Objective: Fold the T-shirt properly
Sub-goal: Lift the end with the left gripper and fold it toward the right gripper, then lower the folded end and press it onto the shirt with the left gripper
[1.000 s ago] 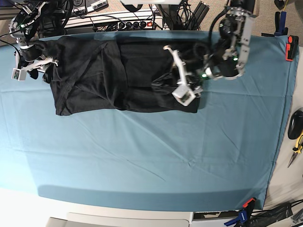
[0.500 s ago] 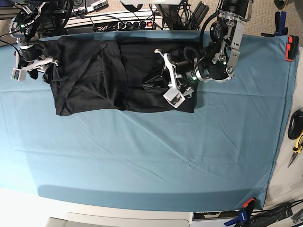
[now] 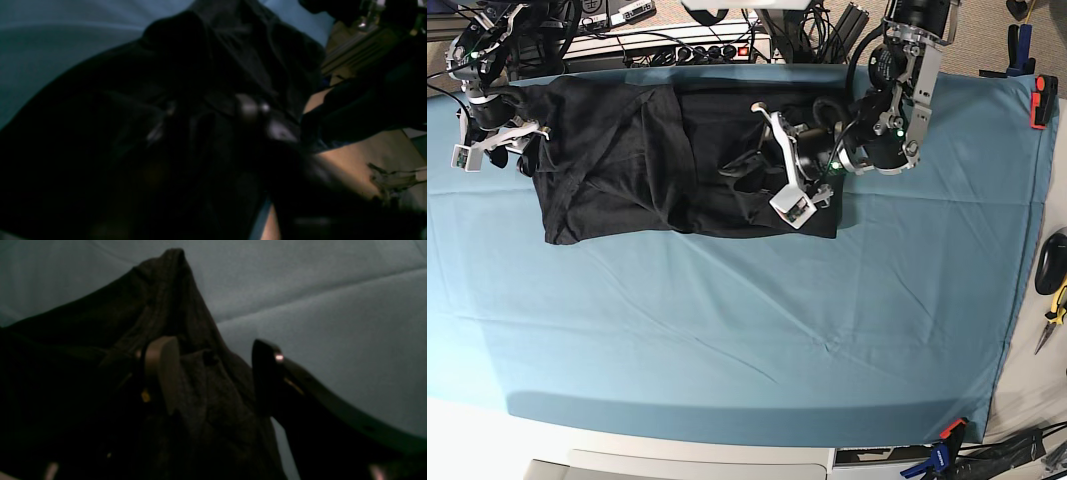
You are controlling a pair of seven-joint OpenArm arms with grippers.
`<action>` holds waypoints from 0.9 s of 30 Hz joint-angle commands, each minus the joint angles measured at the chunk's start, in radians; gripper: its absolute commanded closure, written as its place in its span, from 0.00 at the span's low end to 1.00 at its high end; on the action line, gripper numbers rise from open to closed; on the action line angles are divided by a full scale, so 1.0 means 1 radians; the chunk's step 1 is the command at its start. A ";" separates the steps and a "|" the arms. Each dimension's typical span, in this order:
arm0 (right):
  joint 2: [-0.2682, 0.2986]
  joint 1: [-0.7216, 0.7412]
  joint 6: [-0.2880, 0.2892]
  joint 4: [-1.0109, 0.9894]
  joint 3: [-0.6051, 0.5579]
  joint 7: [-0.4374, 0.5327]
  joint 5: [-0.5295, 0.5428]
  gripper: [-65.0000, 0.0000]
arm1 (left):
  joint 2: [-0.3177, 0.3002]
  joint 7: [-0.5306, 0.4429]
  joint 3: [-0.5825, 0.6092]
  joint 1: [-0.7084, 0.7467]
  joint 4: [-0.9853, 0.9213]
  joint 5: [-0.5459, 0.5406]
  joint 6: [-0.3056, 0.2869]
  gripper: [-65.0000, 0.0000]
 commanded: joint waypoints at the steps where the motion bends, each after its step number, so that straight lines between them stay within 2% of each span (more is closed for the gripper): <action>1: 0.016 0.003 0.005 0.013 0.006 0.026 0.012 0.47 | -0.003 -0.025 -0.008 -0.023 0.019 -0.013 -0.010 0.89; 2: 0.017 0.003 0.005 0.013 0.006 0.026 0.012 0.47 | -0.003 -0.024 -0.018 -0.028 0.019 -0.013 -0.010 1.00; 5: 0.016 0.003 0.005 0.013 0.006 0.026 0.012 0.47 | -0.005 -0.025 -0.066 -0.045 0.025 -0.013 0.022 1.00; 8: 0.016 0.003 0.004 0.013 0.006 0.026 0.012 0.47 | -0.007 -0.024 -0.122 -0.050 0.025 0.037 0.103 1.00; 10: 0.016 0.003 0.004 0.013 0.006 0.026 0.012 0.47 | -0.024 -0.010 -0.136 -0.048 0.025 0.098 0.181 1.00; 12: 0.016 0.003 0.004 0.013 0.006 0.026 0.013 0.47 | -0.052 0.016 -0.132 -0.043 0.025 0.129 0.229 1.00; 16: 0.016 0.003 0.004 0.013 0.006 0.026 0.013 0.47 | -0.078 0.051 -0.131 0.002 0.025 0.124 0.267 1.00; 19: 0.016 0.003 0.004 0.013 0.006 0.026 0.013 0.47 | -0.079 0.050 -0.127 0.042 0.025 0.089 0.266 1.00; 27: 0.016 0.003 0.004 0.013 0.006 0.026 0.013 0.47 | -0.073 0.037 -0.085 0.053 0.025 0.095 0.263 1.00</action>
